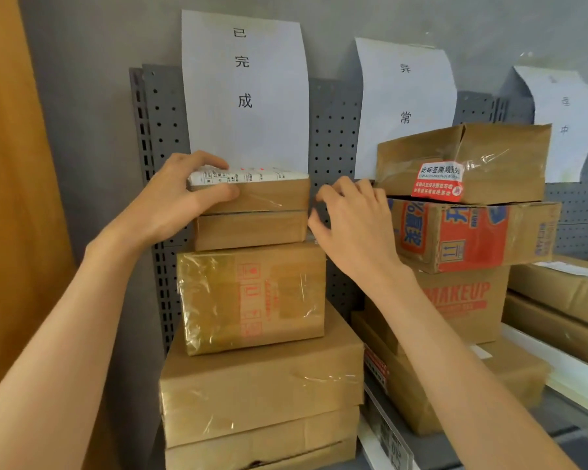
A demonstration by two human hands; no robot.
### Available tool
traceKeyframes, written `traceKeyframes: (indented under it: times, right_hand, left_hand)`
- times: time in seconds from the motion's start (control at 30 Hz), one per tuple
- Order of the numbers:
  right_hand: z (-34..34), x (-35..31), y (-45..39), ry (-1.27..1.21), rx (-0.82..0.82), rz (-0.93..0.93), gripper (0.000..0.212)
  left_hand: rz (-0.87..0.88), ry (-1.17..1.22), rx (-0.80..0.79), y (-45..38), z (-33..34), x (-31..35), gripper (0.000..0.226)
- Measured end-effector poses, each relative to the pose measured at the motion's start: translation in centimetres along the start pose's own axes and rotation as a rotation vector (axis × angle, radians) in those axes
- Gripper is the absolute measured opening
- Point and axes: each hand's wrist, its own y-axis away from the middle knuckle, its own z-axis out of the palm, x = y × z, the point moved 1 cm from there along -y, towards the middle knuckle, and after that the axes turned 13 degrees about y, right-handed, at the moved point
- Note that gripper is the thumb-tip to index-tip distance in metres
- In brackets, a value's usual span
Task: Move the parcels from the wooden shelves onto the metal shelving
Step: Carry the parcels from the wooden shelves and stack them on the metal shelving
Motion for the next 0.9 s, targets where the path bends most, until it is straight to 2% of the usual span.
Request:
traceKeyframes:
  times: [0.2, 0.43, 0.53, 0.7, 0.9]
  right_hand:
    - [0.2, 0.3, 0.4, -0.015, 0.017, -0.01, 0.026]
    - [-1.9, -0.5, 2.2, -0.031, 0.107, 0.012, 0.022]
    - [-3.4, -1.9, 4.3, -0.036, 0.115, 0.003, 0.022]
    - [-6.2, -4.9, 10.9, -0.092, 0.111, -0.021, 0.026]
    - [-7.8, -9.2, 20.8, -0.042, -0.082, -0.051, 0.024]
  left_hand:
    - [0.013, 0.018, 0.097, 0.6, 0.7, -0.8, 0.059]
    - [0.269, -0.257, 0.37, 5.4, 1.2, 1.2, 0.049]
    - [0.332, -0.267, 0.434, 9.4, 1.7, 1.5, 0.04]
    - [0.35, -0.398, 0.391, 17.4, 2.9, -0.5, 0.031]
    - [0.236, -0.439, 0.197, 26.4, 4.7, -2.3, 0.025]
